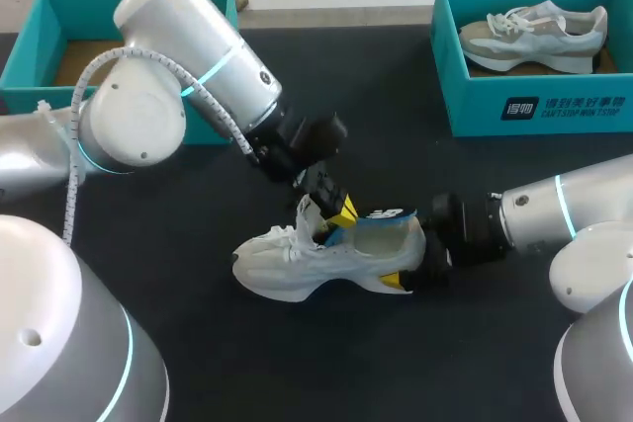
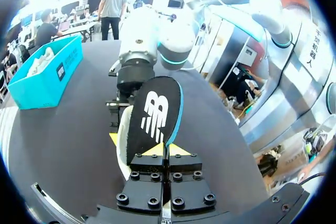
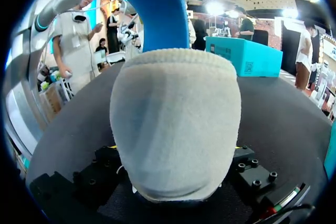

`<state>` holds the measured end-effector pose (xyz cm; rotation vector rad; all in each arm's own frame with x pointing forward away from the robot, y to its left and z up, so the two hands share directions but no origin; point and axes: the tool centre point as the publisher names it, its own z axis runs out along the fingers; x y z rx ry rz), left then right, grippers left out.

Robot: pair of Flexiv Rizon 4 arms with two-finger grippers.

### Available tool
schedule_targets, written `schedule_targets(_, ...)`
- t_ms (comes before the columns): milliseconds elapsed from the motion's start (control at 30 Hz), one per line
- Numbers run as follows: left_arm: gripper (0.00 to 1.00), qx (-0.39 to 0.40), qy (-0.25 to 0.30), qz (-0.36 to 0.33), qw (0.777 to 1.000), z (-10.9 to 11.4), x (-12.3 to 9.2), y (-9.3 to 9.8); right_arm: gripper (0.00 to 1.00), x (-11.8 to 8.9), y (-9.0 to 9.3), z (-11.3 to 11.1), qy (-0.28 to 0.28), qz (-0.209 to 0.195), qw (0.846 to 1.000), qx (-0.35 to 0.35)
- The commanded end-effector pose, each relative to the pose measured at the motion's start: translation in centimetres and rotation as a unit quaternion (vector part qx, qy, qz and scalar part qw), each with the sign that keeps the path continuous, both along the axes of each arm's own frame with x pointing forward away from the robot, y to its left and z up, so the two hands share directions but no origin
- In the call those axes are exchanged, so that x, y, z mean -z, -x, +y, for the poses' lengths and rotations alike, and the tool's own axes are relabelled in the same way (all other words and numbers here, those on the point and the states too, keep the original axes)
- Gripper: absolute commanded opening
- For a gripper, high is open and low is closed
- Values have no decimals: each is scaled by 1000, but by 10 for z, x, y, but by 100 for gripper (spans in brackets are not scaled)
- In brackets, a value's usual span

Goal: Take the shoe out of the shoebox, open the shoe tongue, remove and reinsert the insole, then place the shoe into the shoebox

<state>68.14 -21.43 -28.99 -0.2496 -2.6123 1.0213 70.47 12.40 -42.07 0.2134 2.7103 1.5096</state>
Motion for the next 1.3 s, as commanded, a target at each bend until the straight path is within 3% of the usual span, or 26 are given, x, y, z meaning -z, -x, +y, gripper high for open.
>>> schedule_targets(33,0,7,5,2,1000,-17,4,-2,0,6,-1,6,2,0,1000,1)
schedule_targets(433,0,4,40,-10,999,-32,7,8,0,6,-1,6,2,0,1000,1)
schedule_targets(500,32,1,37,-22,999,-31,5,10,0,6,-1,6,2,0,1000,1)
schedule_targets(700,47,-9,40,-56,998,-27,2,13,0,6,-1,6,2,0,1000,1)
schedule_targets(1100,50,-51,50,-183,980,-31,1,6,0,6,-1,6,2,0,1000,1)
schedule_targets(1267,59,-63,43,-212,974,-35,3,4,0,6,-1,6,2,0,1000,1)
schedule_targets(1300,54,-71,47,-216,973,-36,4,4,0,6,-1,6,2,0,1000,1)
